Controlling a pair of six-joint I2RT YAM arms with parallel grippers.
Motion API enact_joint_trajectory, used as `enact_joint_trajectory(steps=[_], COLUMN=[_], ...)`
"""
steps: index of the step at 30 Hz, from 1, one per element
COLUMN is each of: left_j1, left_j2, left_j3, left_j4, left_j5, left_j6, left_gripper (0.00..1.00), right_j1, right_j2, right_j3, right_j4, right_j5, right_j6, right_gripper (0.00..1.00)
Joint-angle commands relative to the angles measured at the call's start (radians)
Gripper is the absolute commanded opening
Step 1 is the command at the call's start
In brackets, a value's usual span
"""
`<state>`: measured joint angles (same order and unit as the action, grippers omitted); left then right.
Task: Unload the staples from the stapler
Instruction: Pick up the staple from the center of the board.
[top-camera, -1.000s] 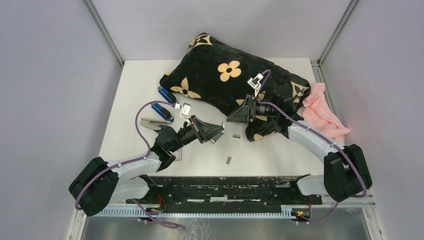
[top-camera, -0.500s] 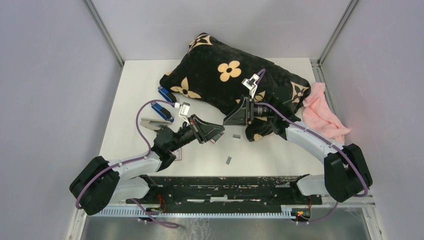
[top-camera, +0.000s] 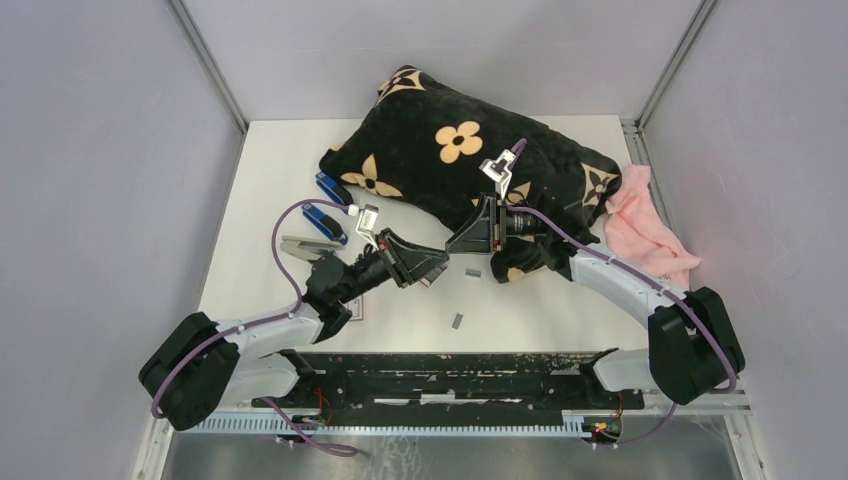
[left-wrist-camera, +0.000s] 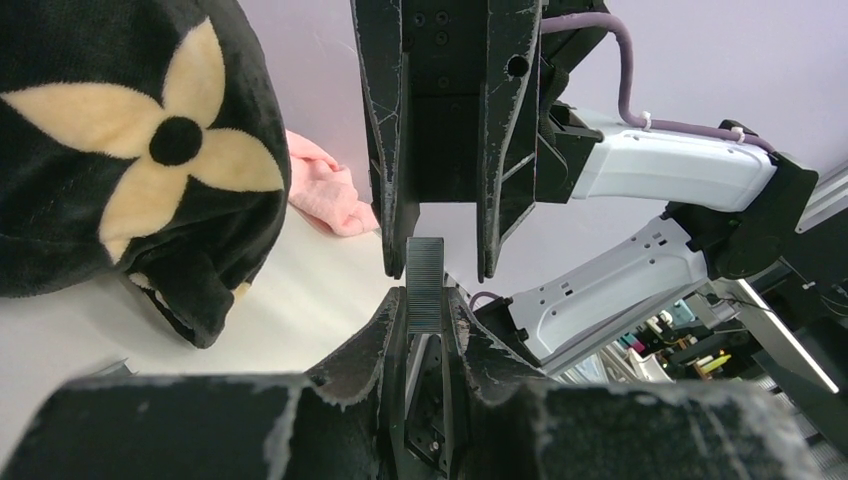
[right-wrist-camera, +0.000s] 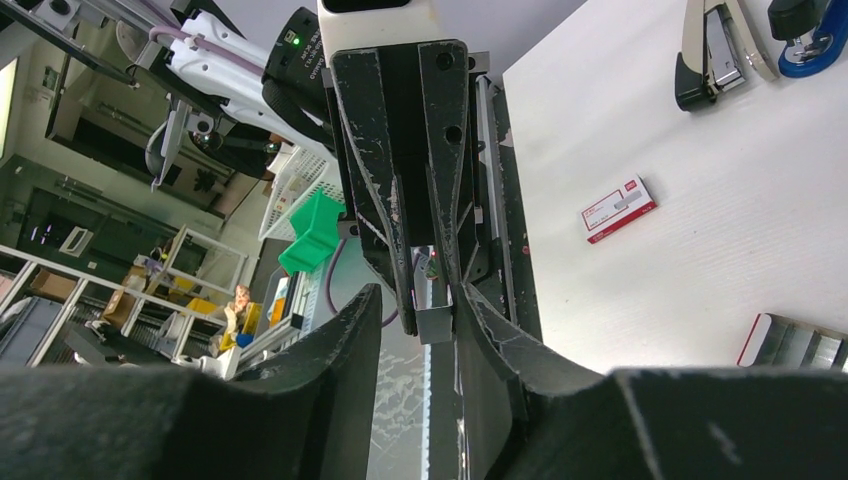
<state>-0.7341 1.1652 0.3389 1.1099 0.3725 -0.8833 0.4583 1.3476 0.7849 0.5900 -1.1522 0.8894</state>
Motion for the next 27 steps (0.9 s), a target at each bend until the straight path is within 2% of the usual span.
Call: enact_joint_trajectory(steps=[1,9,13,17,22,25,27], left_j1=[0.006,0.006,0.007,0.007,0.007,0.007,0.009], left_j2=[-0.002,-0.002,-0.001,-0.007,-0.044,-0.109,-0.176], left_j3=[-0.002,-0.006,-0.007,-0.012,-0.044,-0.061,-0.071], left_j4=[0.067,0.071,0.077,0.08,0.059,-0.025,-0.116], left_j5=[0.013,0.014,0.019,0.033,0.037,0.035,0.023], left_j6=[-0.045,-0.048,-0.048,-0.047,-0.03,0.014,0.059], left_gripper=[0.18,0.18,0.21,0.33,0.62,0.72,0.75], right_j1=[0.006,0.012,0.012,0.013,0.012,0.012,0.011], right_j2=[-0.024,-0.025,-0.026,-0.029,-0.036,-0.031,-0.032], right_j3=[0.014,0.022,0.023,0.028,0.044,0.063,0.075], right_j4=[0.055,0.026,0.015,-0.013,-0.093,-0.176,-0.233], right_j5=[-0.027,-0.026,-0.023,-0.024,-0.025,-0.026,-0.025], right_j6=[-0.01,-0.037,-0.047,-0.069,-0.137,-0.2,-0.246], right_gripper=[0.37,0.22,0.2,0.2,0.19,0.19,0.19])
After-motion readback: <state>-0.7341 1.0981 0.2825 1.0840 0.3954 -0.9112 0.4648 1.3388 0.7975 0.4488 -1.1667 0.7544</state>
